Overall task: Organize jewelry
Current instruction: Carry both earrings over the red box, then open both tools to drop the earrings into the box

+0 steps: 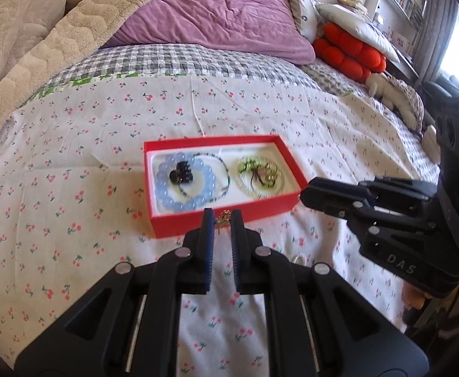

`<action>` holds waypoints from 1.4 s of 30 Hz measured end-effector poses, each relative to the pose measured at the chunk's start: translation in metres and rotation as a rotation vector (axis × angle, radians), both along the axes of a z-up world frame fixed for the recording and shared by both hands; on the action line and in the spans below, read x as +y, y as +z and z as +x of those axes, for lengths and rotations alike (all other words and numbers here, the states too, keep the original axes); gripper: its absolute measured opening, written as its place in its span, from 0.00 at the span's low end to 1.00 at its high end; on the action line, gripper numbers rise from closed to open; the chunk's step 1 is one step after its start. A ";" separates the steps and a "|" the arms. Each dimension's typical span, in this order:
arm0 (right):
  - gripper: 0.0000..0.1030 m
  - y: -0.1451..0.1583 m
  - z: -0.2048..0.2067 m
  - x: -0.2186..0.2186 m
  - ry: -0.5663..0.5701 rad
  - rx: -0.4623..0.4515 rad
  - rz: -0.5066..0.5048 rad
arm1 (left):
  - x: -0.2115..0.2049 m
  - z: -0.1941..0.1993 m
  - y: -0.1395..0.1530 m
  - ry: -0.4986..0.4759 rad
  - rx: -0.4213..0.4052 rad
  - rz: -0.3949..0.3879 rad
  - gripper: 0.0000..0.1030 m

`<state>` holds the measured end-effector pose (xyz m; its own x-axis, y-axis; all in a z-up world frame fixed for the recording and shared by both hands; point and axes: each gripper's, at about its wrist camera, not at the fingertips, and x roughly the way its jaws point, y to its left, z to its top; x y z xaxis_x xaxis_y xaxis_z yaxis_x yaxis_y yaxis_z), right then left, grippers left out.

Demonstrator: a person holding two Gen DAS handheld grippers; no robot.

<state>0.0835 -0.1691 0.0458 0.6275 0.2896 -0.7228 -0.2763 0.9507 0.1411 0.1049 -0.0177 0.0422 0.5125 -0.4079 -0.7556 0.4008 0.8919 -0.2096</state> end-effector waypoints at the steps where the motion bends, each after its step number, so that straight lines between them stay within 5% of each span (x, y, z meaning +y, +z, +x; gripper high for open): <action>1: 0.09 -0.001 0.004 -0.002 -0.012 0.007 0.008 | -0.002 0.004 0.000 0.000 0.000 -0.009 0.11; 19: 0.10 -0.022 0.045 -0.035 -0.118 0.102 0.138 | -0.028 0.040 -0.018 -0.023 0.020 -0.051 0.11; 25: 0.14 -0.023 0.047 -0.043 -0.126 0.147 0.206 | -0.029 0.038 -0.016 -0.022 0.006 -0.025 0.23; 36: 0.18 -0.013 0.030 -0.046 -0.108 0.134 0.174 | -0.020 0.016 -0.007 -0.010 -0.027 0.041 0.55; 39: 0.30 -0.011 0.022 -0.043 -0.094 0.131 0.158 | -0.019 0.006 -0.003 -0.023 -0.037 0.062 0.64; 41: 0.69 -0.010 0.014 -0.043 -0.094 0.121 0.158 | -0.017 -0.001 -0.002 -0.027 -0.042 0.073 0.70; 42: 0.71 -0.008 0.009 -0.043 -0.095 0.103 0.163 | -0.016 -0.004 -0.002 -0.027 -0.042 0.079 0.72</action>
<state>0.0930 -0.2121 0.0377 0.5828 0.3512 -0.7328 -0.1628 0.9340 0.3181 0.1004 -0.0338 0.0406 0.5345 -0.3620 -0.7637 0.4316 0.8938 -0.1216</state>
